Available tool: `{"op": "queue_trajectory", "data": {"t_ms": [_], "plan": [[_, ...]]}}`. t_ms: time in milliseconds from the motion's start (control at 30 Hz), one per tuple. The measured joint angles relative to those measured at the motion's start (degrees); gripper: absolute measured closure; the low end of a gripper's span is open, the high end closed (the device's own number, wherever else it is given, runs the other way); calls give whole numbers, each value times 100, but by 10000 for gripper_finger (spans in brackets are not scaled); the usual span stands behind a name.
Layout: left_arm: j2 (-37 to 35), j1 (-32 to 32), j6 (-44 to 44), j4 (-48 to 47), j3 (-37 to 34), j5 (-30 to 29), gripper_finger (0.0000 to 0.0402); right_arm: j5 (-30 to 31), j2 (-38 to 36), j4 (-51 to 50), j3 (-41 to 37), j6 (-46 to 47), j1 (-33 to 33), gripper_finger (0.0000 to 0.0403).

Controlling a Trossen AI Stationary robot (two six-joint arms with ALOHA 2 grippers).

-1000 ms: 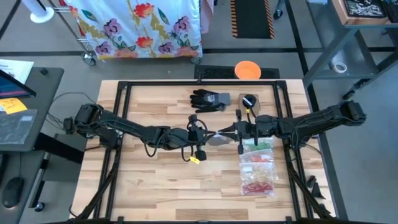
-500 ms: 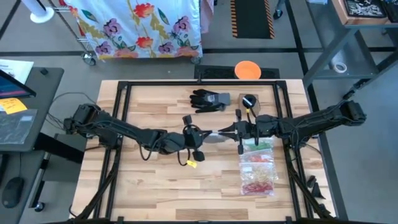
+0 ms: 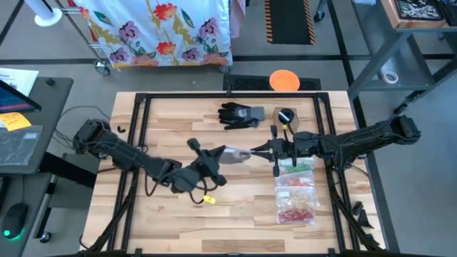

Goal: Sort rubber bands
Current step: Close the transparent zip bag containing the black rubber bands

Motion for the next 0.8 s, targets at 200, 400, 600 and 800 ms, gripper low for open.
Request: {"op": "queue_trajectory", "data": {"t_ms": [200, 400, 600, 800], "plan": [[-4, -211, 225, 122, 0, -773, 401, 0, 0, -26, -2, 2, -2, 372], [-4, -235, 335, 226, 2, -828, 401, 2, 2, -19, -7, 2, -1, 372], [-21, -215, 269, 244, 12, -684, 401, 9, 9, 201, -26, 2, -1, 354], [-22, -208, 231, 224, 15, -577, 401, 13, 7, 295, -26, -187, 0, 305]]}}
